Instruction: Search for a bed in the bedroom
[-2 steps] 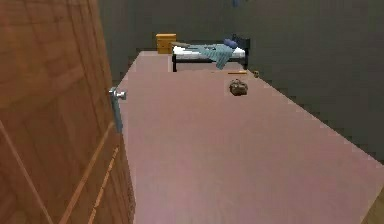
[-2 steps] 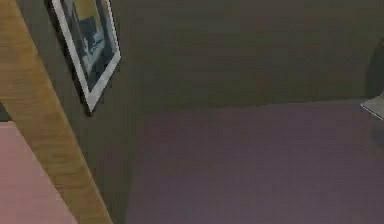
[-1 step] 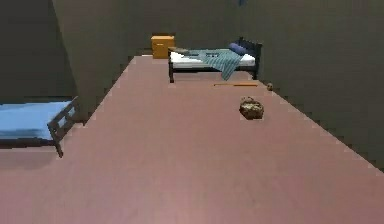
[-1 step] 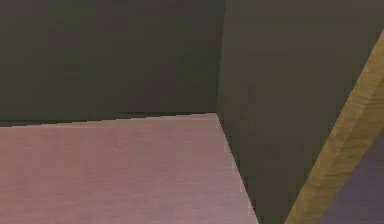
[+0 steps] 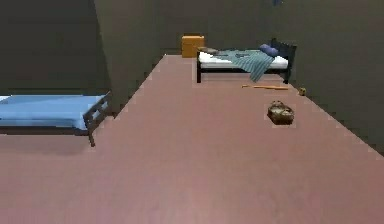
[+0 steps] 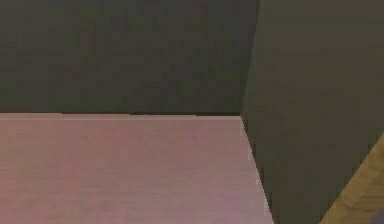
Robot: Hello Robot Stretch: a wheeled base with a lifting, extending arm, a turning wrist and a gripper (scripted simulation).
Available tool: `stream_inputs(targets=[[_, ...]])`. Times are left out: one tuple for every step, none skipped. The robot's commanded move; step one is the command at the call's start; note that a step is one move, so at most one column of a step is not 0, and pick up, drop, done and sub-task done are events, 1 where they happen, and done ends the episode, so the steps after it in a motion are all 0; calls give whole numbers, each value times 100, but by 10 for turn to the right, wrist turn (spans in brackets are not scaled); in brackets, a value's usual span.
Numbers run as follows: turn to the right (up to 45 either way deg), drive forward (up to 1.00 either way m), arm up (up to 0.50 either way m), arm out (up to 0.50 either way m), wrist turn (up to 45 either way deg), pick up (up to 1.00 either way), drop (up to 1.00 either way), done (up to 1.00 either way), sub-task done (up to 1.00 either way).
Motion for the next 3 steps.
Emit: stream_inputs(targets=[[0, 40, 0, 0, 0, 0, 0, 0, 0], [-240, 0, 0, 0, 0, 0, 0, 0, 0], [0, 100, 0, 0, 0, 0, 0, 0, 0]])
